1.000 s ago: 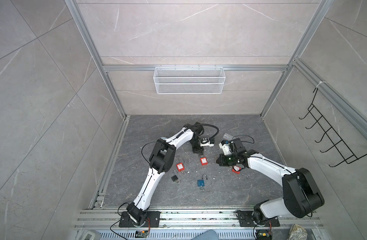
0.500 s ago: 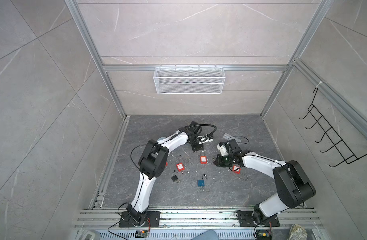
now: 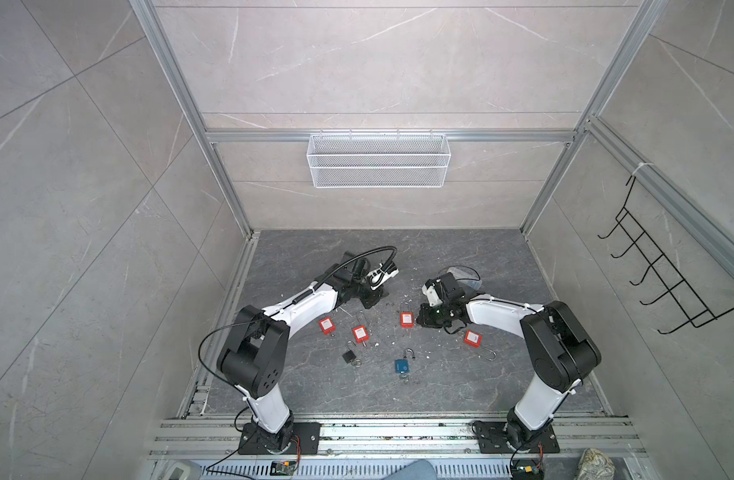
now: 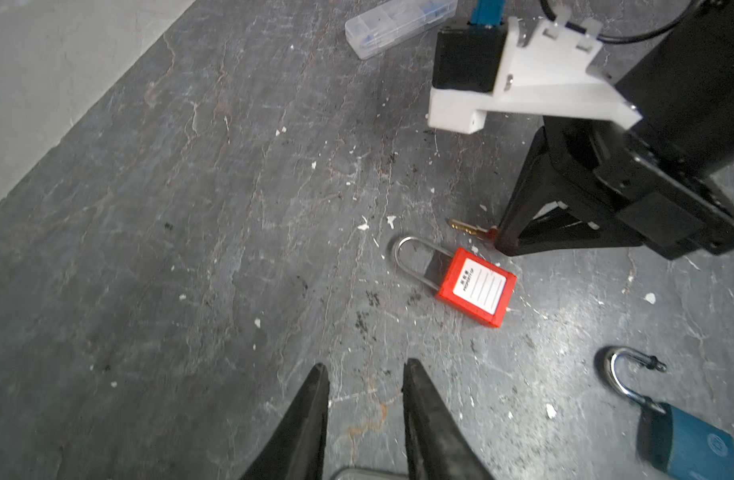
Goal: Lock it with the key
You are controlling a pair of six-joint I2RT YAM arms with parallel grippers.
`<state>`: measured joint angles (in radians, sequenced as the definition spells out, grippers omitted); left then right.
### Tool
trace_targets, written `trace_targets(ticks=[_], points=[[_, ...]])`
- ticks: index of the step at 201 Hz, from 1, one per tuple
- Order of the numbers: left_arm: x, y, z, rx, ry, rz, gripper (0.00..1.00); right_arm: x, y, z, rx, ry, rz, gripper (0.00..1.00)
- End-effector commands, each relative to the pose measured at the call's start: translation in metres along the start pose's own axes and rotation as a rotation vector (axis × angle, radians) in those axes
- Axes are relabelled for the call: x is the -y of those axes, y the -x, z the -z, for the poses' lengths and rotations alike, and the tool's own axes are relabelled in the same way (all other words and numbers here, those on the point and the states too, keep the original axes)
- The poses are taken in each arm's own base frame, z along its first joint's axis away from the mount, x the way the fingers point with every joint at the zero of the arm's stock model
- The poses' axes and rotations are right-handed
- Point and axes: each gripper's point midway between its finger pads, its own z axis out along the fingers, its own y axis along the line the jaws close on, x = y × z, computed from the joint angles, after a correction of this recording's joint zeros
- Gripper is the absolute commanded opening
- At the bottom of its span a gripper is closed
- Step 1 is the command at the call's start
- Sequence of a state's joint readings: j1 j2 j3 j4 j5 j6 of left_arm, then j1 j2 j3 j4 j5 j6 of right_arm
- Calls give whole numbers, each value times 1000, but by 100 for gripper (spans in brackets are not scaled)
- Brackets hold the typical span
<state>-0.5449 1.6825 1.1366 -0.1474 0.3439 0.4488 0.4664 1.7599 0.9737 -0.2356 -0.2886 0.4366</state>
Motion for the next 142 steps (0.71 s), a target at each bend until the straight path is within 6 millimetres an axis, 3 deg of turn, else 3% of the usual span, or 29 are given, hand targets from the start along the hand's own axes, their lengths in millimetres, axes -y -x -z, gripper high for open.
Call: trace_targets(ticks=[1,26,71,107,129,142], points=[[2,22,22,103,32,23,33,-6,13,4,27,-29,51,26],[5,21,36,127,55,41,33,1,22,15,51,-105,82,38],[12,22,60,161,82,49,33,9,38,64,163,-226,173,47],[18,18,66,159,82,50,36,39,22,101,154,-415,167,54],[19,16,67,160,79,49,36,59,10,125,156,-534,138,72],[20,15,66,157,74,55,36,70,3,138,164,-587,65,75]])
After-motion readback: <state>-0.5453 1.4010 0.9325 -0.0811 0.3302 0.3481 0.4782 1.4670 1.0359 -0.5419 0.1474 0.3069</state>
